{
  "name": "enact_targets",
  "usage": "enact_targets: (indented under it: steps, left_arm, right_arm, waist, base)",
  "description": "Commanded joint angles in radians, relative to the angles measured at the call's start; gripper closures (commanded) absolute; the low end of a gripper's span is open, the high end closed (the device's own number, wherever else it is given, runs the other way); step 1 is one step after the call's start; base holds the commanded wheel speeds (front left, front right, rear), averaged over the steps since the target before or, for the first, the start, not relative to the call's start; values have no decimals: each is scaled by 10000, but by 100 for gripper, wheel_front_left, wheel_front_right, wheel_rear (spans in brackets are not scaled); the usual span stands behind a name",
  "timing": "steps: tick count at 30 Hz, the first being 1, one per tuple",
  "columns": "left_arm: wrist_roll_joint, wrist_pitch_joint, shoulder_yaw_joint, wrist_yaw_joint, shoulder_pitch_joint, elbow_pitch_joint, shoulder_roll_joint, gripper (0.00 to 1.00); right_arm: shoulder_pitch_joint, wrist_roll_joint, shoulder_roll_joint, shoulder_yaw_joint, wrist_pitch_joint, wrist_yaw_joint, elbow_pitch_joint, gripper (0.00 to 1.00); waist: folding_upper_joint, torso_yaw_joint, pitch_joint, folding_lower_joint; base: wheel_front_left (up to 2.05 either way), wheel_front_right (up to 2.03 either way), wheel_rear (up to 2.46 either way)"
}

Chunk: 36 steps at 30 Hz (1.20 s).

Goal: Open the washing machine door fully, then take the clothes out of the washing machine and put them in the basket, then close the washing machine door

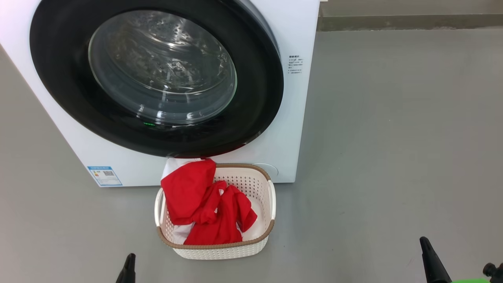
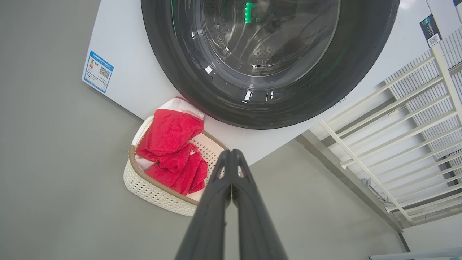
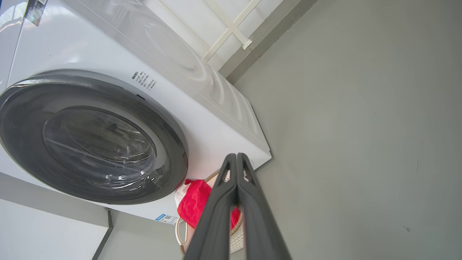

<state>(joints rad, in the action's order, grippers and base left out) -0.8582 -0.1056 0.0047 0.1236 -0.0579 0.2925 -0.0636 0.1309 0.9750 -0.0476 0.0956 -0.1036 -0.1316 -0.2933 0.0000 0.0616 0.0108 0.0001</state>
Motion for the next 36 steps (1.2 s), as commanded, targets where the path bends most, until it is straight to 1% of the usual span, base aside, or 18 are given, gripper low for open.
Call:
enact_targets:
  steps: [1, 36]
  left_arm:
    - [-360, 94, 255, 31, 443, -282, -56, 100]
    - [-3808, 1098, 652, 50, 1028, -376, 27, 100]
  right_arm:
    - [-526, 279, -95, 1, 97, 4, 280, 100]
    - [-1424, 3194, -62, 94, 1100, 7, 379, 100]
  waist:
    - [0, -17, -5, -1]
    - [0, -306, -69, -1]
  base:
    - [0, 0, 0]
    - [0, 0, 0]
